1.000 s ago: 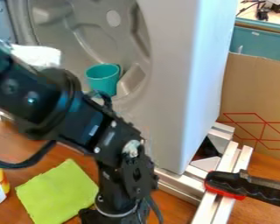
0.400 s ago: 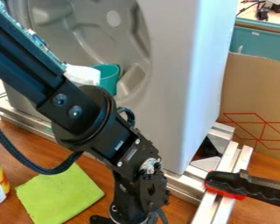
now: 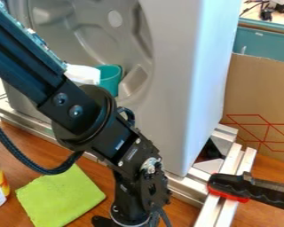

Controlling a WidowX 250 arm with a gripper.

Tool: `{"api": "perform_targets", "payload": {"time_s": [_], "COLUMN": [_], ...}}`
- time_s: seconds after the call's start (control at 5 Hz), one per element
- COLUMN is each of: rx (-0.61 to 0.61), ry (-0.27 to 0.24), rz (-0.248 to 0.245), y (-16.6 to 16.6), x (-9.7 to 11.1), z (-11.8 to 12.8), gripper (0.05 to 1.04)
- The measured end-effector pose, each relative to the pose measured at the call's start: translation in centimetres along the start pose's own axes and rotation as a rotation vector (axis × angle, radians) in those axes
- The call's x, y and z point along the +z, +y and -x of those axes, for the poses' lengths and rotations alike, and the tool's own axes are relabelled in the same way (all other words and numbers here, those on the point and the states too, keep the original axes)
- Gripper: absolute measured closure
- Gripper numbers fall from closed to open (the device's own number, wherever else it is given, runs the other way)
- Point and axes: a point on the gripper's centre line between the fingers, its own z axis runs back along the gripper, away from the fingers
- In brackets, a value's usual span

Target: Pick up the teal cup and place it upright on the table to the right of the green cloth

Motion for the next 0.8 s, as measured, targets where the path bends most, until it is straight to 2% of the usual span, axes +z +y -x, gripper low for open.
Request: {"api": "perform_targets", "payload": {"time_s": [0.2, 0.4, 0.6, 0.8], "rx": [-0.014, -0.007, 0.024, 0.053], "ry": [-0.031, -0.064, -0.146, -0.225], "rz": [0.017, 0.017, -0.020, -0.044], "y": [-0.2, 0.3, 1.7, 3.1], "x": [0.9, 2.3, 5.6, 7.9], "z": [0.1, 0.3, 0.3, -1.6], "gripper": [0.906, 0.966, 0.971, 0.971]}}
